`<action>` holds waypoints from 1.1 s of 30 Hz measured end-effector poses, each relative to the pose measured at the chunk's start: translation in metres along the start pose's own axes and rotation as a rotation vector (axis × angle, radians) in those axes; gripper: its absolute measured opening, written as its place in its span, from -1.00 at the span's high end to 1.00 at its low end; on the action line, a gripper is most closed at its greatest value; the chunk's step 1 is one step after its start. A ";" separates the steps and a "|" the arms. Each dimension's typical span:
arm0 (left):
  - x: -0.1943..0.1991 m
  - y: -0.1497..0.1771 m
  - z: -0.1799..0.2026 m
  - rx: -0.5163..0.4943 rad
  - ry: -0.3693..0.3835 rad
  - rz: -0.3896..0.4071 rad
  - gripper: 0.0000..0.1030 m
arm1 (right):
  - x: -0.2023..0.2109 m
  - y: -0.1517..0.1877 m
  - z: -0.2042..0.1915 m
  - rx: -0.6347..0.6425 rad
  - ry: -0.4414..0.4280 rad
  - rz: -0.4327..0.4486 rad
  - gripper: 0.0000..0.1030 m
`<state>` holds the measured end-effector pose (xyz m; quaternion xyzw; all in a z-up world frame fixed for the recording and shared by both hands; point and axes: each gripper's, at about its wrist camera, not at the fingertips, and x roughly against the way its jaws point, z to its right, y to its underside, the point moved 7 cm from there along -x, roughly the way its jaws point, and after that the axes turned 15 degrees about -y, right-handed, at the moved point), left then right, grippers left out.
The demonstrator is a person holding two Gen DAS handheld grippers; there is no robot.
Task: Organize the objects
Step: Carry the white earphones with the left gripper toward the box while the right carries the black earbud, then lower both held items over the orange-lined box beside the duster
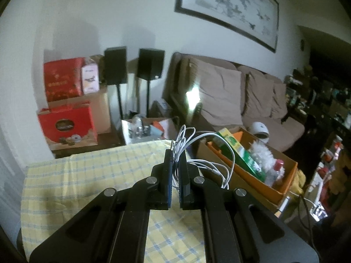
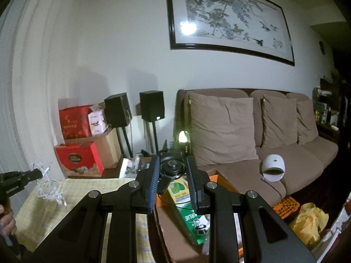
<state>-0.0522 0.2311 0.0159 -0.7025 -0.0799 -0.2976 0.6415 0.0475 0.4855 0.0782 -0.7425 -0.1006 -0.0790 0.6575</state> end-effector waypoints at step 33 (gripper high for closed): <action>-0.002 -0.028 0.126 -0.127 0.197 0.053 0.92 | 0.033 0.002 0.065 -0.107 0.119 0.018 0.54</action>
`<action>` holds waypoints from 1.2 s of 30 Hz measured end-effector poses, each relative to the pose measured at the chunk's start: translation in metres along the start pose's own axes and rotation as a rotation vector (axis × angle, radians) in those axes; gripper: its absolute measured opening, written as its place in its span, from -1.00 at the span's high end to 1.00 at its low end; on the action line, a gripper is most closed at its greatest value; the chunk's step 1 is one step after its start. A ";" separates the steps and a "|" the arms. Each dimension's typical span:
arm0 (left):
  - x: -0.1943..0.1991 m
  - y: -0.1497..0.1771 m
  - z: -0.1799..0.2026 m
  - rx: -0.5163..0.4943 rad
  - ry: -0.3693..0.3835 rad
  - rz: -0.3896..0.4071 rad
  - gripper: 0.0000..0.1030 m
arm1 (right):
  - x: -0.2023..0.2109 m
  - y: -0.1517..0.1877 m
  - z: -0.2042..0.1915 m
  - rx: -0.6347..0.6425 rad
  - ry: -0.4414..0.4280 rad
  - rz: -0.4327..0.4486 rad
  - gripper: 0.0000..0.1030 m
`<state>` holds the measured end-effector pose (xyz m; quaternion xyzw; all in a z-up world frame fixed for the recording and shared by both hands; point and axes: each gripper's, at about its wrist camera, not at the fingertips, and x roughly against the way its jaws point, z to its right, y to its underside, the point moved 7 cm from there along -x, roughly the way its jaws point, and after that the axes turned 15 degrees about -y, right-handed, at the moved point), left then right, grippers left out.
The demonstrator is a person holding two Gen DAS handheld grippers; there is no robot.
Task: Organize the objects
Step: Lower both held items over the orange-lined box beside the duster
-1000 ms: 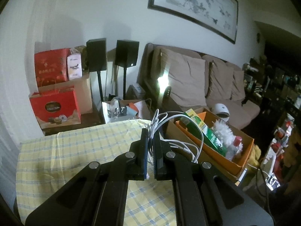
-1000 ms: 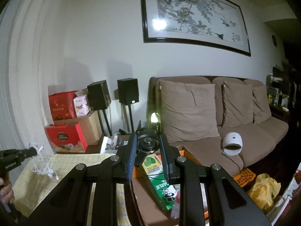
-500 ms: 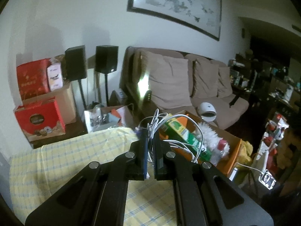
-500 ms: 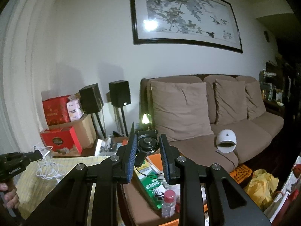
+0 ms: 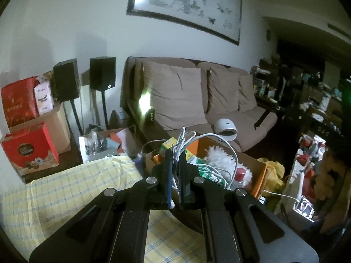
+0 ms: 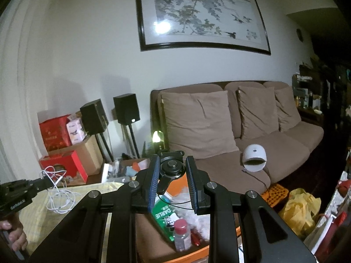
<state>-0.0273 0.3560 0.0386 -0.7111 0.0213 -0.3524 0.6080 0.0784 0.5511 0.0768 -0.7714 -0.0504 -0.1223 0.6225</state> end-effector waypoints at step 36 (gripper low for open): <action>0.011 -0.031 0.099 -0.073 0.176 0.039 0.92 | 0.016 0.009 0.069 -0.116 0.132 -0.027 0.54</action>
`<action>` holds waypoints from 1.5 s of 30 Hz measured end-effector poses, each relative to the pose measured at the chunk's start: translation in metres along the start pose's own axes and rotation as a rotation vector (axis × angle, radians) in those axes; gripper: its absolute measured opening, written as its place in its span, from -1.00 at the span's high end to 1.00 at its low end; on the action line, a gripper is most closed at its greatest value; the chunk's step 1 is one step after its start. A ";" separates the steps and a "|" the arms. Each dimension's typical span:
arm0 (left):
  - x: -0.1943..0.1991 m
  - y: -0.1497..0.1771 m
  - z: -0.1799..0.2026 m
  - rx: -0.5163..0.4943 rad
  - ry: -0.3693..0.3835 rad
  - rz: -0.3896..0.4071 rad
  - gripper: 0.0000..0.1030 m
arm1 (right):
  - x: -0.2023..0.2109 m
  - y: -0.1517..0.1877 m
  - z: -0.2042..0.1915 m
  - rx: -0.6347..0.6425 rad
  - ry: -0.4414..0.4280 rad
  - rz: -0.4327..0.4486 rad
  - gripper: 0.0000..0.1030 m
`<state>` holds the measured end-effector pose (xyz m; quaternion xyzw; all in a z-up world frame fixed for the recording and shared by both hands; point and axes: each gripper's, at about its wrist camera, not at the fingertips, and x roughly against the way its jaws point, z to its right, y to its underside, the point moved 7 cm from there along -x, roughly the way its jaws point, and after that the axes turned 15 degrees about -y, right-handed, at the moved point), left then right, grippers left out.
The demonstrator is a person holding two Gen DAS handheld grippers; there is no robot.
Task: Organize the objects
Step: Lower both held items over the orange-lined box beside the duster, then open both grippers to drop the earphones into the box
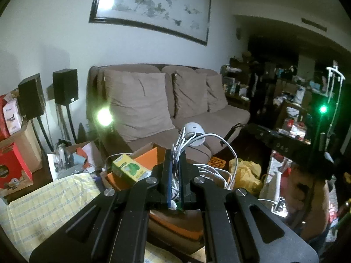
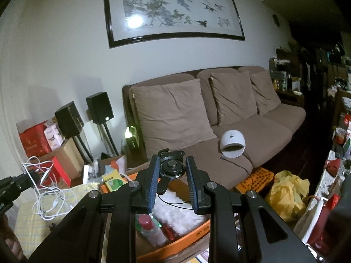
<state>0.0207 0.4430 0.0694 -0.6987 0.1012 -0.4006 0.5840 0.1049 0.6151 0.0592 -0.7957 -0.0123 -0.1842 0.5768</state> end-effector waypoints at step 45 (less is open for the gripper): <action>-0.109 0.139 0.038 -0.131 0.019 -0.466 0.92 | -0.070 0.047 0.009 -0.042 -0.025 -0.245 0.54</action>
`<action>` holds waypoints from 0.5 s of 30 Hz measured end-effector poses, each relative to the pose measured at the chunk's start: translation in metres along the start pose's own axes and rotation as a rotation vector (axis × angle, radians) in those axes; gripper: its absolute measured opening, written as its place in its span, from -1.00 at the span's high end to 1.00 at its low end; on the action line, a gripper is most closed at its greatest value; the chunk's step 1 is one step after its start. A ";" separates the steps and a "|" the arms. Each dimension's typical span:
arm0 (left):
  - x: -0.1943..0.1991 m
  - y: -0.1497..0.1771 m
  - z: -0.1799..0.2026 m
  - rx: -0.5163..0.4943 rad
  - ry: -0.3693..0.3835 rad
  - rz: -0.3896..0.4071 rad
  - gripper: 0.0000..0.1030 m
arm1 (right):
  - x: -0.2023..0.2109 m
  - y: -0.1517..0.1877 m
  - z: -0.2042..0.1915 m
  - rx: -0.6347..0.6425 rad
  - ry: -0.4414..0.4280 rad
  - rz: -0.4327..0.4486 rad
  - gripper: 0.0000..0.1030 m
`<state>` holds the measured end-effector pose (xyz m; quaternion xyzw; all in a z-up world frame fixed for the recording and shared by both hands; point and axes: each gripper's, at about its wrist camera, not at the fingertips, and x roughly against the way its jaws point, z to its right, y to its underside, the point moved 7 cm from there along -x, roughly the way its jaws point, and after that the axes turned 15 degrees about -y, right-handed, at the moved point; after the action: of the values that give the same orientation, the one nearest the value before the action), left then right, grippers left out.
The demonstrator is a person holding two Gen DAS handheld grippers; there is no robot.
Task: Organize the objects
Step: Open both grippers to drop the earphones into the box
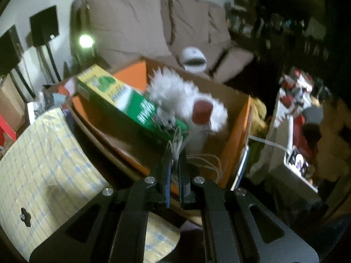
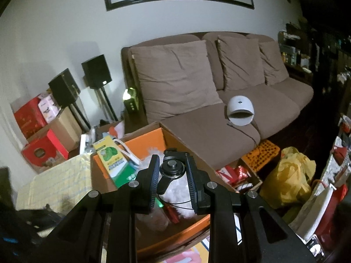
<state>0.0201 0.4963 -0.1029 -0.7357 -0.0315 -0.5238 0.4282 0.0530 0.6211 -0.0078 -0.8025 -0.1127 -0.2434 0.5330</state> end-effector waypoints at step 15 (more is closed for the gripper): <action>0.029 -0.004 -0.035 0.092 0.021 0.020 0.36 | -0.016 0.007 -0.013 0.044 0.002 -0.052 0.53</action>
<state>0.0053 0.4644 -0.0744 -0.7099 -0.0436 -0.5251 0.4672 0.0387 0.6081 -0.0175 -0.7871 -0.1385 -0.2554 0.5441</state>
